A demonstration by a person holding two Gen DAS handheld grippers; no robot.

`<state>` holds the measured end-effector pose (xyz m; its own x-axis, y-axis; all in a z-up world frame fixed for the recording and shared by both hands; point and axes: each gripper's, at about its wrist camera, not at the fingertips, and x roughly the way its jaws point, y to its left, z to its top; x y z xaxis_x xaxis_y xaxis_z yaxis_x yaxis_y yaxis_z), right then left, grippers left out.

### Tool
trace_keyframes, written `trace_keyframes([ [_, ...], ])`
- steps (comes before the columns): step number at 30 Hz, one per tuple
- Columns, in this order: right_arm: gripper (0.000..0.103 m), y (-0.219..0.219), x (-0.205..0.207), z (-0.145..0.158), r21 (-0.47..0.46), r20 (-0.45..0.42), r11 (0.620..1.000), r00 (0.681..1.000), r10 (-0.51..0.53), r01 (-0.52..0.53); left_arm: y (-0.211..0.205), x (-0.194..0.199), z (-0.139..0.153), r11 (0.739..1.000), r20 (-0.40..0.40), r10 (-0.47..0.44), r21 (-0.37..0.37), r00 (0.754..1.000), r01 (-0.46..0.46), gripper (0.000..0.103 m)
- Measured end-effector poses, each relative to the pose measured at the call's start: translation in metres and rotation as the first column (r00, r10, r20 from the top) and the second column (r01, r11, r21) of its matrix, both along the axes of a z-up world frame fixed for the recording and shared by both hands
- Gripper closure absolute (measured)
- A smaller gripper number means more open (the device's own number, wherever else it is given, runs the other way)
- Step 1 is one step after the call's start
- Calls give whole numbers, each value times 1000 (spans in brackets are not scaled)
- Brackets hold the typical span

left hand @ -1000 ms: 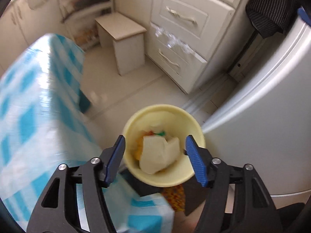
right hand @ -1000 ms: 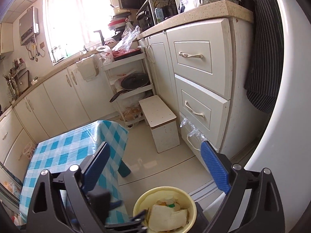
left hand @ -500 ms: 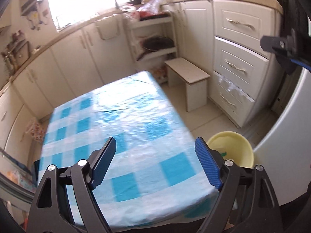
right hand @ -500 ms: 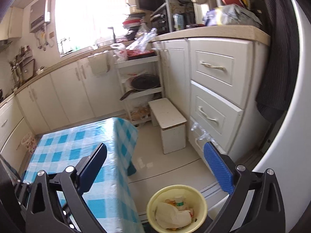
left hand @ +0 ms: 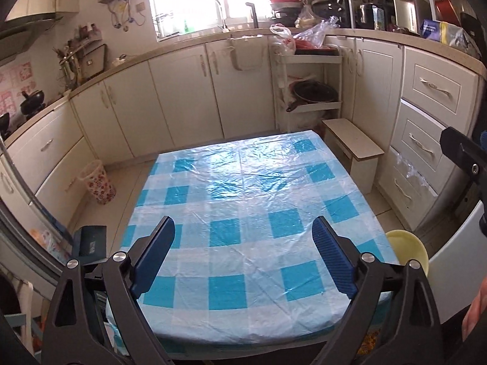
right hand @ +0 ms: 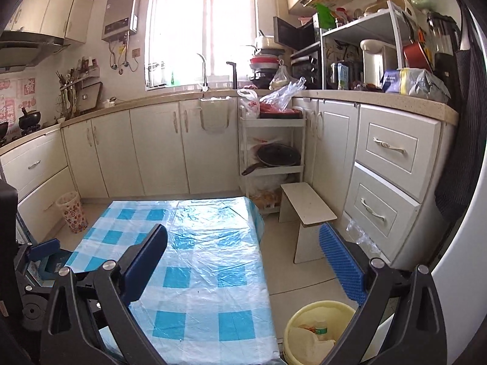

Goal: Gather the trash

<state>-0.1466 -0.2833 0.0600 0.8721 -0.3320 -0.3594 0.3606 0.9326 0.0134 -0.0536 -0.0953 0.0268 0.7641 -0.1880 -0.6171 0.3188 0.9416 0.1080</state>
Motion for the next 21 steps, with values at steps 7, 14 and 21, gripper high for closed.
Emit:
trace_keyframes([
  [7, 8, 24, -1, 0, -15, 55, 999, 997, -48, 49, 41, -7, 2, 997, 13, 51, -55, 999, -50, 12],
  [14, 8, 36, -2, -1, -29, 86, 996, 993, -86, 89, 57, -19, 2, 995, 63, 90, -57, 994, -87, 11],
  [21, 7, 37, 6, -12, 38, 55, 994, 993, -105, 103, 58, -24, -1, 993, 72, 94, -84, 993, -88, 8],
])
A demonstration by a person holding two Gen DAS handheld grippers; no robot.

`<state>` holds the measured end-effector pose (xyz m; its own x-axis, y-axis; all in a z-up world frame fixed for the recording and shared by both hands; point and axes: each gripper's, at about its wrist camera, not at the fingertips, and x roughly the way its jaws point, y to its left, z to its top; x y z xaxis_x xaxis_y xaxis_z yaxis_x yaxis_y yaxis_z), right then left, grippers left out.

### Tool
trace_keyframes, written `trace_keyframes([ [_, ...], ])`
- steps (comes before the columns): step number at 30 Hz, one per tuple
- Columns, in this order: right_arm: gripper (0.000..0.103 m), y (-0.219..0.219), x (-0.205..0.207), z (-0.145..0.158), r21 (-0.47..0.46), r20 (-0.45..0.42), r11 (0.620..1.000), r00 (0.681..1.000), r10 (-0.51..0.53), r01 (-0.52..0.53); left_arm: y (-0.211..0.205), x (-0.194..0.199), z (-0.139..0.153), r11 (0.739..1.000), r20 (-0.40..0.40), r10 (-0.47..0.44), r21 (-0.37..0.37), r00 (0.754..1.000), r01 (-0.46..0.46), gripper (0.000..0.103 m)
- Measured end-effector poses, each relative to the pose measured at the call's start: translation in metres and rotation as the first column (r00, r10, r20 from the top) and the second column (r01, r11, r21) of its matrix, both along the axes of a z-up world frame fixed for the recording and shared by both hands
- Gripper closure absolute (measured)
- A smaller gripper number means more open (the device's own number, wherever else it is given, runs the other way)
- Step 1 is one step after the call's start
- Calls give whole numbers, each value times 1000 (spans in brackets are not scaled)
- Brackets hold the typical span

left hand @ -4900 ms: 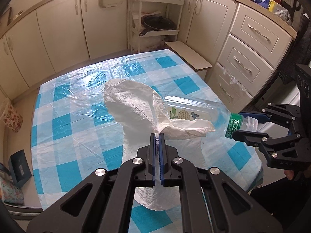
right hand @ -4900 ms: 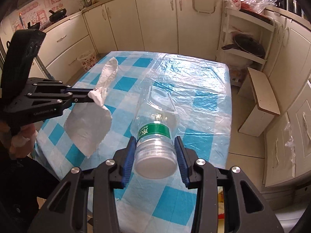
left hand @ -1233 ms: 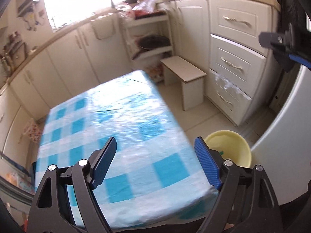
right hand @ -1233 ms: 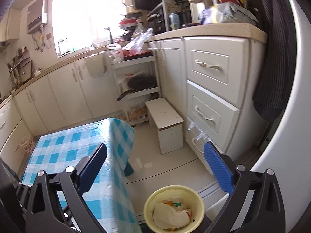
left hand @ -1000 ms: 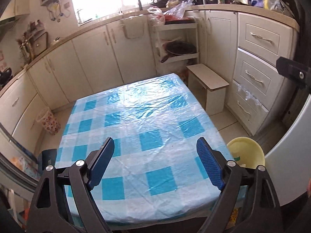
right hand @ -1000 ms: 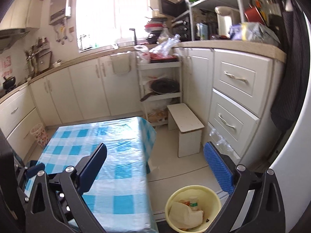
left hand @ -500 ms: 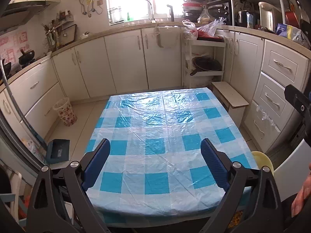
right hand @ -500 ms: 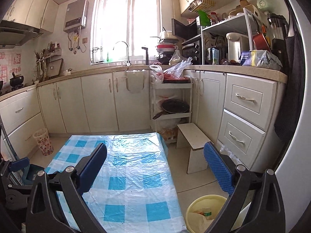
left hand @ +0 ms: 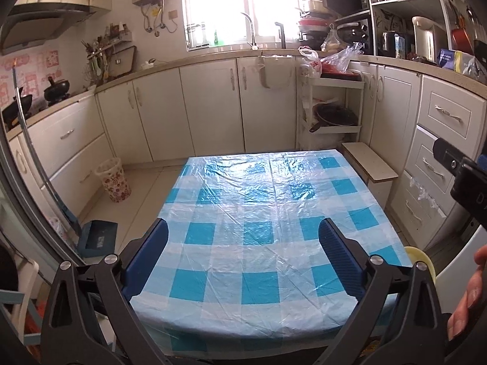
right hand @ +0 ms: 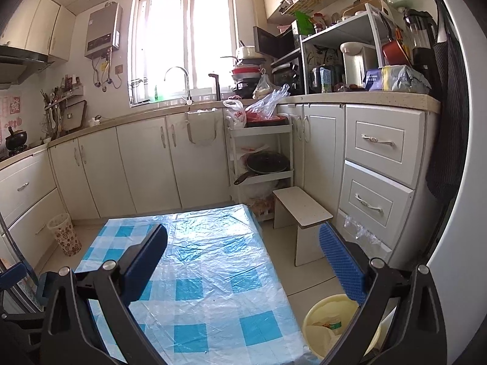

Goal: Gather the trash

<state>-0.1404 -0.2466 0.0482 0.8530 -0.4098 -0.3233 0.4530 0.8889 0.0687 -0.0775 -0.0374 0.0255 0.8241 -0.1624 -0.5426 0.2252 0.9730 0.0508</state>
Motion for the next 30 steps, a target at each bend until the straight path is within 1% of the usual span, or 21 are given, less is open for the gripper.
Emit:
trace_keyframes([
  [5, 8, 12, 5, -4, -44, -43, 999, 999, 17, -19, 5, 6, -8, 999, -28, 37, -30, 999, -38, 8],
  [7, 8, 13, 7, -7, -39, -59, 999, 998, 18, -20, 7, 9, -10, 998, -45, 45, -42, 998, -46, 8],
  [10, 8, 12, 7, -8, -28, -67, 999, 998, 19, -21, 13, 9, -10, 997, -43, 58, -51, 997, -60, 8],
  [12, 8, 12, 9, -9, -14, -70, 1000, 997, 23, -24, 16, 9, -7, 996, -56, 51, -69, 997, -55, 8],
  [15, 8, 16, 13, -12, -2, -82, 999, 996, 36, -36, 19, 3, -1, 997, -22, 56, -43, 998, -56, 8],
  [17, 8, 21, 15, -13, -12, -91, 999, 995, 47, -49, 23, 1, 1, 997, -27, 47, -60, 999, -49, 8],
  [20, 8, 26, 17, -12, -40, -103, 998, 993, 53, -58, 23, 0, 2, 998, -19, 50, -41, 999, -51, 8],
  [27, 8, 17, 10, -6, -43, -104, 998, 994, 36, -41, 24, 0, 3, 997, -3, 70, -36, 998, -70, 8],
  [30, 7, 13, 8, -6, -28, -101, 999, 994, 32, -35, 21, 0, 2, 997, 0, 76, -33, 997, -76, 8],
])
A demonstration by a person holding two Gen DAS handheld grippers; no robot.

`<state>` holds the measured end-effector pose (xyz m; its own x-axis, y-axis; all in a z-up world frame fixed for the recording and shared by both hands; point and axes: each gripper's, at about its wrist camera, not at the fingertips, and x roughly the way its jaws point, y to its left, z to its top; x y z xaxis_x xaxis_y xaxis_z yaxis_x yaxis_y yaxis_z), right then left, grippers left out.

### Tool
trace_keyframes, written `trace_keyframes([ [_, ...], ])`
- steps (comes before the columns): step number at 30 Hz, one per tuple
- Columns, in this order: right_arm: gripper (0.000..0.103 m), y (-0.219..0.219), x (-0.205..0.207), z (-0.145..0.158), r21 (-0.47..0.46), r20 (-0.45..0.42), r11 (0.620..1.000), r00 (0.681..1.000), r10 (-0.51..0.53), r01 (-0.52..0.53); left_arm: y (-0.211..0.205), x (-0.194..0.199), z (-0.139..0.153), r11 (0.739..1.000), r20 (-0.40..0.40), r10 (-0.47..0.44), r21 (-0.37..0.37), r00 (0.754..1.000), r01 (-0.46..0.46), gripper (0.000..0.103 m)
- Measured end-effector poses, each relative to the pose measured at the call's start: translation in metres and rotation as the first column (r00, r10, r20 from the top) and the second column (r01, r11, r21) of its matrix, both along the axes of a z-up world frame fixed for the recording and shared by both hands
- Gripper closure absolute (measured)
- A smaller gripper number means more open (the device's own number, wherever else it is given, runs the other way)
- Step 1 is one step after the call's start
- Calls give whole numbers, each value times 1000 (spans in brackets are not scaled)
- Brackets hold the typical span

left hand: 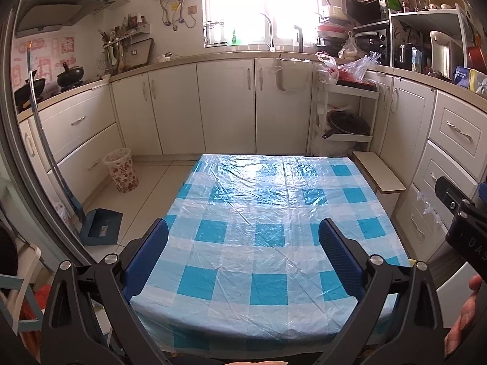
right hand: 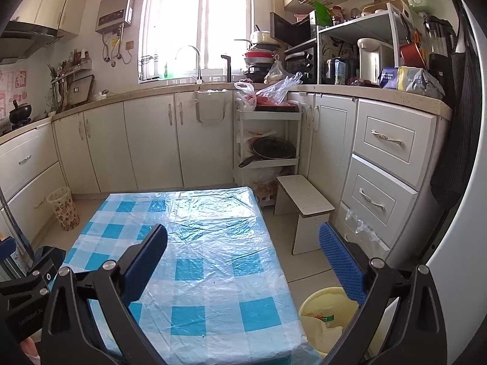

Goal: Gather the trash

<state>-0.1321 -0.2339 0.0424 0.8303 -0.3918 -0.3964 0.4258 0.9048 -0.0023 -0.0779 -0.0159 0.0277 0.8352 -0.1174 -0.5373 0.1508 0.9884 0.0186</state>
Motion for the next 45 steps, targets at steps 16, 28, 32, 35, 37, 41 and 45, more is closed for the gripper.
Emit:
trace_keyframes([
  [16, 7, 2, -1, 1, -2, -10, 1000, 1000, 15, -15, -6, -4, 2, 1000, 11, -3, 20, 1000, 2, 8],
  [28, 7, 0, -1, 1, -2, -11, 1000, 1000, 19, -19, -5, -5, 3, 1000, 10, -8, 22, 1000, 8, 8],
  [32, 7, 0, -1, 0, -4, -14, 1000, 1000, 23, -23, -5, -5, 3, 1000, 10, -8, 22, 1000, 8, 8],
  [35, 7, 0, -1, 0, -4, -13, 1000, 1000, 22, -22, -5, -4, 3, 1000, 9, -9, 23, 1000, 9, 8],
  [37, 7, 0, -1, 0, -3, -14, 1000, 1000, 22, -22, -5, -4, 3, 1000, 10, -8, 23, 1000, 8, 8],
  [41, 7, 0, -1, 1, -4, -14, 1000, 1000, 23, -23, -5, -5, 3, 1000, 11, -9, 25, 1000, 9, 8],
  [45, 7, 0, -1, 1, -4, -14, 1000, 1000, 22, -22, -5, -5, 4, 1000, 11, -9, 25, 1000, 9, 8],
])
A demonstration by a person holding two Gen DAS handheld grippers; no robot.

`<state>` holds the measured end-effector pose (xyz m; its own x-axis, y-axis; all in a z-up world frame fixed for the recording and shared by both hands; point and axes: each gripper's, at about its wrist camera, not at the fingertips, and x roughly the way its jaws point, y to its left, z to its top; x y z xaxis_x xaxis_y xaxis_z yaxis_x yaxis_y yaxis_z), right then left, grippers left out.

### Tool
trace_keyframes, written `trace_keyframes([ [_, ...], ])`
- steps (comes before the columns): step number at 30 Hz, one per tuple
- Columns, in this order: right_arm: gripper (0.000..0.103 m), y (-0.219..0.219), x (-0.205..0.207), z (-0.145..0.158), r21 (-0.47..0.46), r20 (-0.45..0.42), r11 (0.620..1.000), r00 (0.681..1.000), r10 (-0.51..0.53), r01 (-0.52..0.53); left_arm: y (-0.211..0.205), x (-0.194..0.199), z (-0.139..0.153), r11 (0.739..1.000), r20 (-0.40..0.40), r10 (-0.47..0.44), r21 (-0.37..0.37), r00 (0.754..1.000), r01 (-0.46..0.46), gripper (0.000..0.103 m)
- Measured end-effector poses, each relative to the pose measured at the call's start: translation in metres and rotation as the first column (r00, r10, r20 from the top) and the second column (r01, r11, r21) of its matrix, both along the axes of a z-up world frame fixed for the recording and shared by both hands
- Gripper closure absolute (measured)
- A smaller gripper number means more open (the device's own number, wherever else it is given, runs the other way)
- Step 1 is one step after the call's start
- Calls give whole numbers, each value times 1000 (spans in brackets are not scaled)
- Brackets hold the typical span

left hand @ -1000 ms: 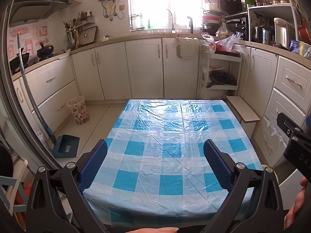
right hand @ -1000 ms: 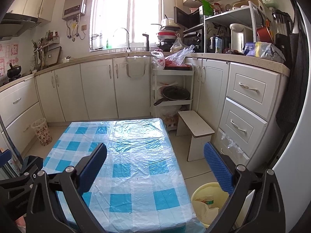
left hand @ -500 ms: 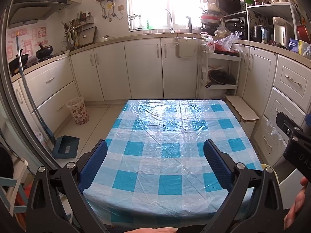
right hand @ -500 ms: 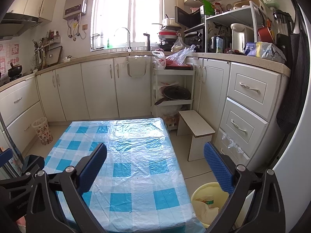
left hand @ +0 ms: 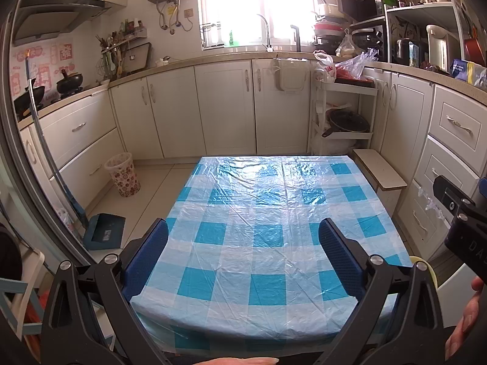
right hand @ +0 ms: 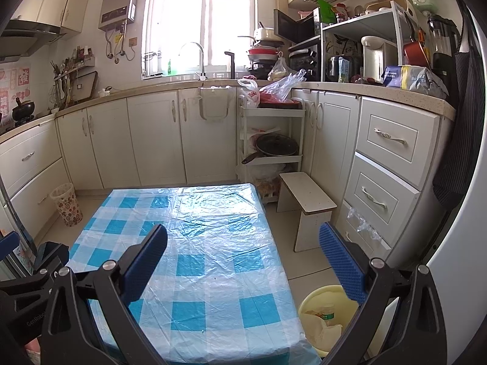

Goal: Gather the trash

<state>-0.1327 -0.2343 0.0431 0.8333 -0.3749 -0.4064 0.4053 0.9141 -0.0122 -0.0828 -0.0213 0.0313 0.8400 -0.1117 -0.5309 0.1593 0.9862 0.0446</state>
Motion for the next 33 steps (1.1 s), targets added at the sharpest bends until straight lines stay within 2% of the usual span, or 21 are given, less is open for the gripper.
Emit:
trace_keyframes([
  [33, 7, -7, 1, -6, -2, -30, 1000, 999, -11, 11, -1, 0, 0, 1000, 1, -1, 2, 1000, 1, 8],
])
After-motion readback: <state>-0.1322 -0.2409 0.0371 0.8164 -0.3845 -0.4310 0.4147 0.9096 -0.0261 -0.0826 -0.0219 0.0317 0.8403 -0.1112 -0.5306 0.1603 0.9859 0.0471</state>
